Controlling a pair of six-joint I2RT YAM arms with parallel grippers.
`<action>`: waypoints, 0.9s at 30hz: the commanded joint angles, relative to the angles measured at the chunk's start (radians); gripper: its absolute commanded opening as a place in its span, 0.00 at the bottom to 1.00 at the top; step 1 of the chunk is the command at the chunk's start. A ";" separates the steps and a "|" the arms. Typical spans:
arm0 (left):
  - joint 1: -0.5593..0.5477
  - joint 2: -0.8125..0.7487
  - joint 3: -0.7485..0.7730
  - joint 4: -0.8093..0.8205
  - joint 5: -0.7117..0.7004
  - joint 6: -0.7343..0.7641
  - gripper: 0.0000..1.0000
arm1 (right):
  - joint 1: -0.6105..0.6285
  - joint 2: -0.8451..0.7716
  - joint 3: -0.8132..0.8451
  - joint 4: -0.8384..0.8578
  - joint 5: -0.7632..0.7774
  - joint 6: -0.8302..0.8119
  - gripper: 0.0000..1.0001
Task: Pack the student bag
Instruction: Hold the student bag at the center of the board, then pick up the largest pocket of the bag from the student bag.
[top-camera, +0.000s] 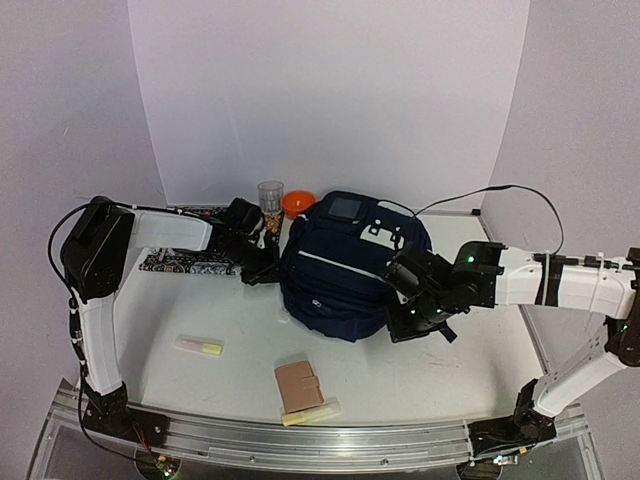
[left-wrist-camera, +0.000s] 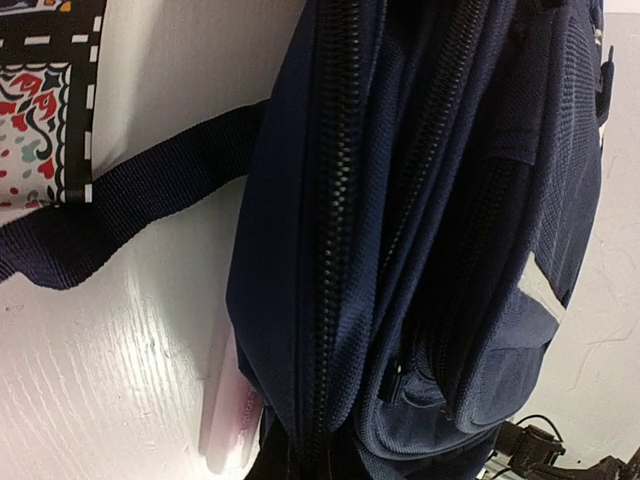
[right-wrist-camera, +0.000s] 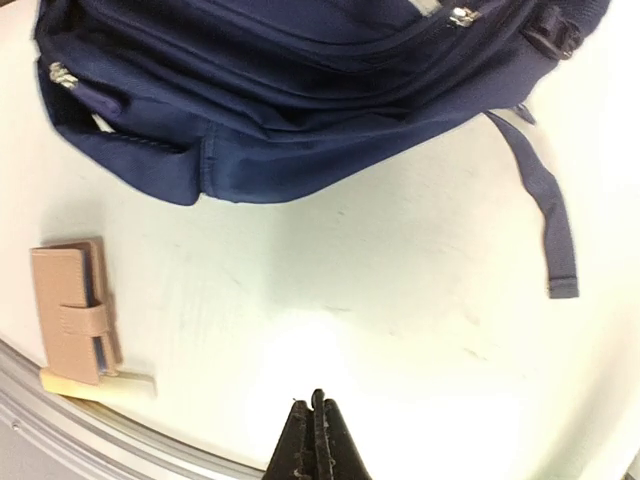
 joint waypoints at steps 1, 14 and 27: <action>-0.010 -0.021 0.058 0.025 -0.006 0.049 0.00 | 0.003 0.032 -0.003 0.204 -0.061 -0.066 0.04; -0.013 -0.032 0.015 0.033 0.011 0.043 0.00 | -0.108 0.238 -0.073 0.782 -0.301 -0.067 0.42; -0.027 -0.003 0.039 0.039 0.035 0.028 0.00 | -0.139 0.380 -0.075 0.870 -0.355 -0.018 0.50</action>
